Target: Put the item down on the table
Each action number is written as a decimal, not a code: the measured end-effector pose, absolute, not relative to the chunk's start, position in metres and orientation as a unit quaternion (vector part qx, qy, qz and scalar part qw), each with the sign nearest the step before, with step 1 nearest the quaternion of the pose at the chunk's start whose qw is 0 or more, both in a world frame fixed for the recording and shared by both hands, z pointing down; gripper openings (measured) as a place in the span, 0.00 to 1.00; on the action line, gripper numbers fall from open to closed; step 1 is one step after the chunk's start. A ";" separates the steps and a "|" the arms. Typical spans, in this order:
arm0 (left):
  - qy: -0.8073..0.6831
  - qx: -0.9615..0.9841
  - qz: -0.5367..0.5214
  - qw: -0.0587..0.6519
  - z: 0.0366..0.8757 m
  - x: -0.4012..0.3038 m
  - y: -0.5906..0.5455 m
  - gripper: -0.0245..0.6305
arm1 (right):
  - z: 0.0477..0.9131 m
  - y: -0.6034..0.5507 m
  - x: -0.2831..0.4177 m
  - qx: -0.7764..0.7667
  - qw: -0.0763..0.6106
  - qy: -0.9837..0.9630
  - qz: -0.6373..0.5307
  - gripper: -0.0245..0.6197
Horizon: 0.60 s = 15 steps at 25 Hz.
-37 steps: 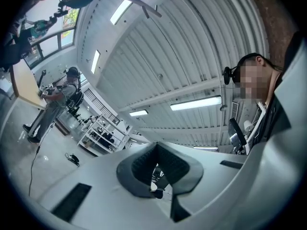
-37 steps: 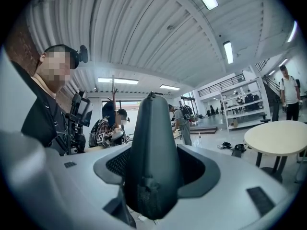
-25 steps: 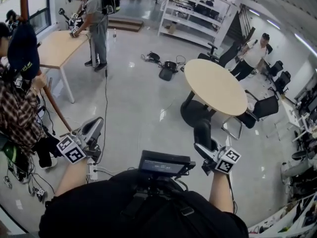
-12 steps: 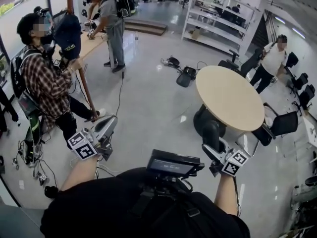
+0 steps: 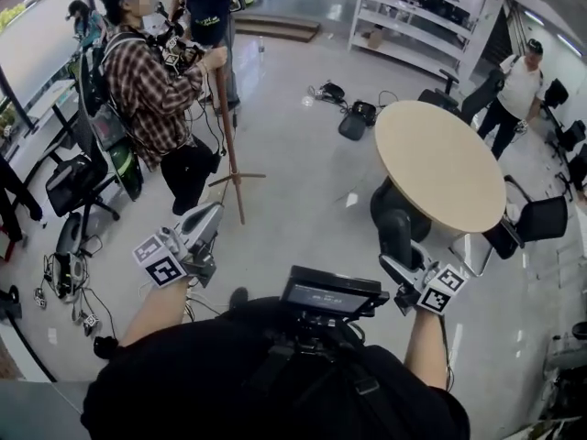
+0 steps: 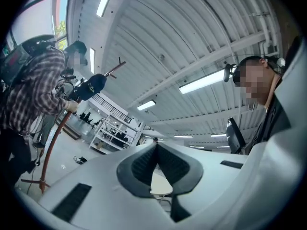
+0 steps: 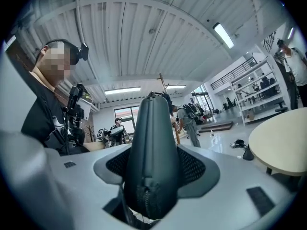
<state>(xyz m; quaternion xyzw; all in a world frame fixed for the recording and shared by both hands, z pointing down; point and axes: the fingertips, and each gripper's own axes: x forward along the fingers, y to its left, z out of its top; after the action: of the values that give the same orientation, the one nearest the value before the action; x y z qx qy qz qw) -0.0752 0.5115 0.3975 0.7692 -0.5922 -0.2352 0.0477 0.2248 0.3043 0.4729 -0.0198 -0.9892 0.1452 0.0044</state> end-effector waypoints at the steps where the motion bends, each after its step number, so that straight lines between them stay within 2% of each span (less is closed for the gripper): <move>1: -0.589 0.770 -0.239 0.050 0.395 -0.088 0.506 0.04 | 0.467 0.300 0.214 -0.016 0.007 -0.989 0.144 0.48; 7: -0.562 0.784 -0.257 0.062 0.389 -0.154 0.459 0.04 | 0.442 0.267 0.165 0.020 0.022 -0.990 0.136 0.48; 15: -0.539 0.805 -0.245 0.041 0.374 -0.283 0.432 0.04 | 0.409 0.249 0.041 0.041 -0.001 -0.992 0.116 0.48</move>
<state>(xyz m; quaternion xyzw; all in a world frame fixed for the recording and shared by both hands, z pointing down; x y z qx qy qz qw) -0.2830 0.4323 0.3739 0.8050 -0.5389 -0.2446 0.0414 0.0408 0.2494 0.4086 0.0408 -0.9925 0.1156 -0.0009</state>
